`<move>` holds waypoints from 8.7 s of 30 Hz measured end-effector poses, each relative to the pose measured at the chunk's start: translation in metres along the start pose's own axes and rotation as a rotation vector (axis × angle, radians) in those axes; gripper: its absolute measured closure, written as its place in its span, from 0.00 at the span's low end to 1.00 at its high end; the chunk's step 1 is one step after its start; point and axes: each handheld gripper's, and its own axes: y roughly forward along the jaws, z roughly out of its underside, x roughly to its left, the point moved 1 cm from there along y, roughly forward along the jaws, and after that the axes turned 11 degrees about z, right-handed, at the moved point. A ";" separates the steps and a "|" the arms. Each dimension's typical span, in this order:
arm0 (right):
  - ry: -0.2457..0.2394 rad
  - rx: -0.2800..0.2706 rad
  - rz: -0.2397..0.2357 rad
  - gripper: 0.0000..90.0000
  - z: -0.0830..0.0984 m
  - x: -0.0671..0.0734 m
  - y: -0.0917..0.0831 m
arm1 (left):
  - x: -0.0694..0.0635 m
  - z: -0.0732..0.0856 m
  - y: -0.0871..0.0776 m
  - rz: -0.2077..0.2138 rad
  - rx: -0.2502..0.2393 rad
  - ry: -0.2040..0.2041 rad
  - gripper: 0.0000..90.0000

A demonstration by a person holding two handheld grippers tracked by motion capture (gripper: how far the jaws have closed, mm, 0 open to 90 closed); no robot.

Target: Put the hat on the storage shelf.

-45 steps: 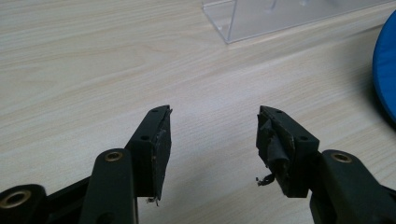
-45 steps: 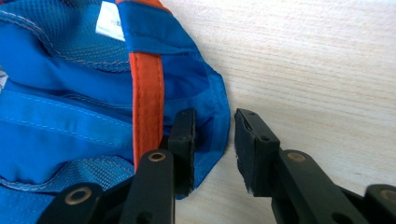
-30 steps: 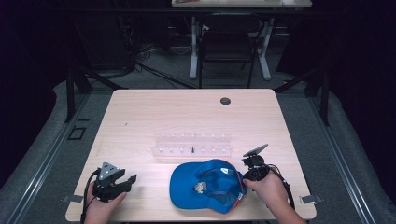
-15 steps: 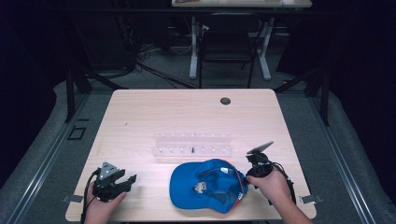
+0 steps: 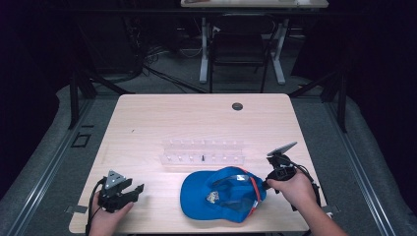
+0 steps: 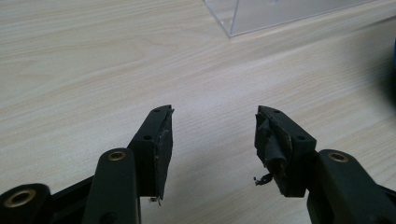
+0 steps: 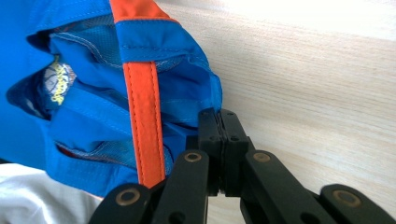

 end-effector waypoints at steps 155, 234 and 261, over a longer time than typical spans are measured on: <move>-0.030 -0.301 -0.820 1.00 -0.079 0.093 -0.202 | -0.156 -0.098 -0.002 0.361 -0.153 0.301 0.57; 0.016 -0.260 -0.772 1.00 -0.108 0.100 -0.155 | -0.127 -0.120 0.055 0.171 -0.083 0.302 0.98; 0.062 -0.246 -0.721 1.00 -0.108 0.092 -0.130 | -0.114 -0.103 0.069 0.198 -0.044 0.251 0.98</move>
